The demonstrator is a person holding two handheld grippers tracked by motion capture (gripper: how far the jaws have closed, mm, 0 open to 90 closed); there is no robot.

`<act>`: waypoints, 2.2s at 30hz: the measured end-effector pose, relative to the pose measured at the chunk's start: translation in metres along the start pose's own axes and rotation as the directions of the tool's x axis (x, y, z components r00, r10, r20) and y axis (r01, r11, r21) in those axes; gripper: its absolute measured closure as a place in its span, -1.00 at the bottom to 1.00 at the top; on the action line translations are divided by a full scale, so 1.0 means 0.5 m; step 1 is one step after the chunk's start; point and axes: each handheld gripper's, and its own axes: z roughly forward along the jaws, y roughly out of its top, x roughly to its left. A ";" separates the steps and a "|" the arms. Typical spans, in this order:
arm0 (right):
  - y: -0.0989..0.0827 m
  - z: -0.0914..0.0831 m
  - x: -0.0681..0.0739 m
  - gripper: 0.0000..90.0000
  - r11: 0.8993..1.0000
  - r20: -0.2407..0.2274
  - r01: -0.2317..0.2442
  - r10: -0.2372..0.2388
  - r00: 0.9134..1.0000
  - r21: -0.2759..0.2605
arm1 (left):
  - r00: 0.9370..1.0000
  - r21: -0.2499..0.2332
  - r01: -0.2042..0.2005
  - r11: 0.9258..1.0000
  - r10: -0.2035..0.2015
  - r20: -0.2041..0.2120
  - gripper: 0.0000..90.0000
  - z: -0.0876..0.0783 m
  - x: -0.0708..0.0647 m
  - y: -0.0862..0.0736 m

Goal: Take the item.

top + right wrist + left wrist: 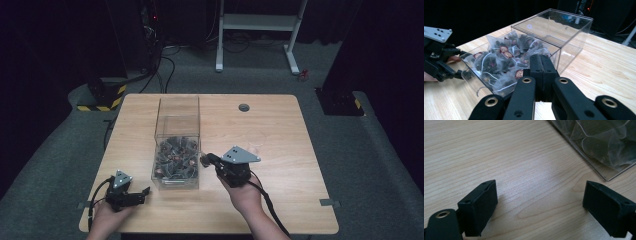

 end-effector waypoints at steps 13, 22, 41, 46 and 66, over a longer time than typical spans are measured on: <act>-0.015 -0.020 -0.044 1.00 1.000 0.056 -0.022 0.021 0.998 0.011 | 1.000 0.000 0.001 1.000 -0.001 0.000 -0.72 0.000 0.000 0.000; -0.024 -0.036 -0.081 1.00 0.999 0.107 -0.039 0.037 0.994 0.016 | 1.000 0.000 0.000 1.000 0.000 0.000 -0.72 0.000 0.000 0.000; -0.020 -0.048 -0.144 1.00 0.998 0.194 -0.063 0.060 0.979 0.014 | 1.000 -0.001 0.001 1.000 -0.001 0.001 -0.72 0.000 0.000 0.000; -0.020 -0.049 -0.165 1.00 0.997 0.219 -0.080 0.075 0.973 0.013 | 1.000 0.000 0.001 1.000 -0.001 0.000 -0.72 0.000 0.000 0.000; -0.015 -0.050 -0.237 1.00 0.993 0.303 -0.113 0.100 0.948 0.024 | 1.000 0.000 0.001 1.000 -0.001 0.000 -0.72 0.000 0.000 0.000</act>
